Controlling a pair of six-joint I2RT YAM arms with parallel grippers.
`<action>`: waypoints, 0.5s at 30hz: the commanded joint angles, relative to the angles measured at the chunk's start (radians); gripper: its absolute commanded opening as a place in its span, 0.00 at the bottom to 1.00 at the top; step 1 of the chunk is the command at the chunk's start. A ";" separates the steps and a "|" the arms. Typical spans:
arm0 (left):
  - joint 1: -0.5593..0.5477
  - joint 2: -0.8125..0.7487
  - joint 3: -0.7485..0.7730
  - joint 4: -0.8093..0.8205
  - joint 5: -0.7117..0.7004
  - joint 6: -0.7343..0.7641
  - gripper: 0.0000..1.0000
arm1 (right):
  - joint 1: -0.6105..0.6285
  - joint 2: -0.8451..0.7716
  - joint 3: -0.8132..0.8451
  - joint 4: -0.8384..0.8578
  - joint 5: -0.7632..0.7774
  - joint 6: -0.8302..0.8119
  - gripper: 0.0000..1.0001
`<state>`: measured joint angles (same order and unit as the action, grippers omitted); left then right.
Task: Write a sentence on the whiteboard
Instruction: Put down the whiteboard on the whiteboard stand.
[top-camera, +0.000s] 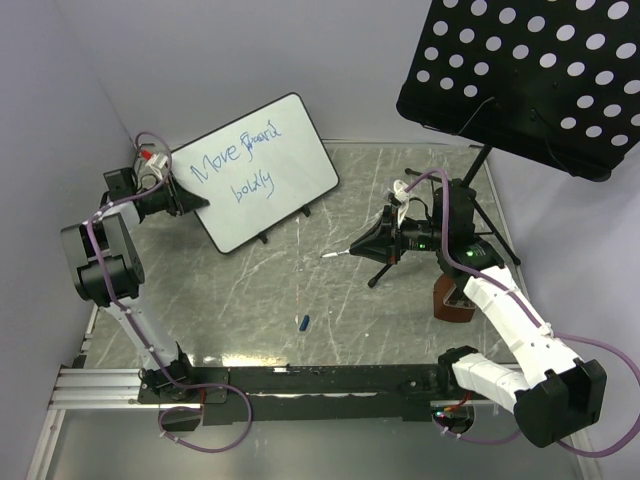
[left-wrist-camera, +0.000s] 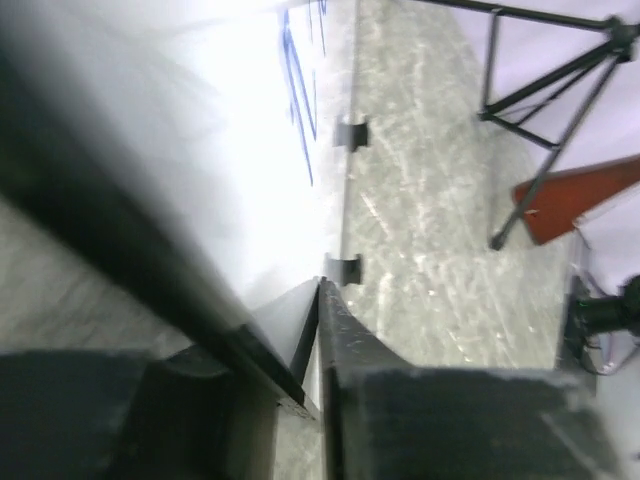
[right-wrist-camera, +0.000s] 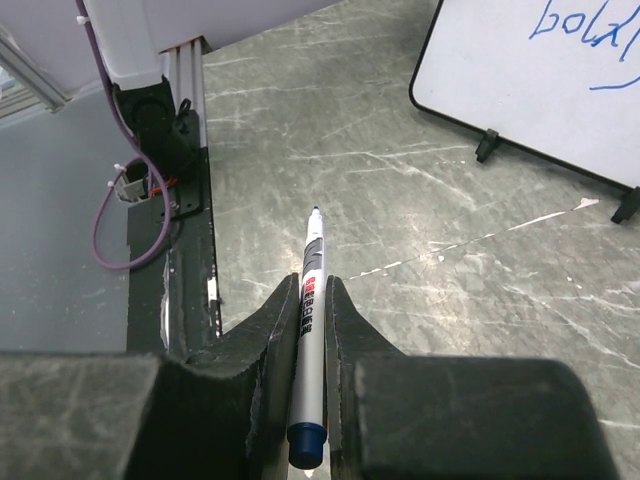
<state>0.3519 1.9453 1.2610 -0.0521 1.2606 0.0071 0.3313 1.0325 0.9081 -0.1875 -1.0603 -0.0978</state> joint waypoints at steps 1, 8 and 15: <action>-0.018 -0.011 -0.041 0.041 -0.158 0.120 0.29 | 0.006 -0.017 -0.002 0.026 -0.026 -0.013 0.00; -0.018 -0.032 -0.054 0.044 -0.167 0.119 0.40 | 0.008 -0.017 -0.002 0.026 -0.024 -0.011 0.00; -0.018 -0.051 -0.074 0.106 -0.173 0.094 0.53 | 0.008 -0.012 -0.002 0.025 -0.024 -0.013 0.00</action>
<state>0.3450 1.9446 1.2068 -0.0086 1.1179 0.0597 0.3317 1.0325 0.9081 -0.1875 -1.0603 -0.0978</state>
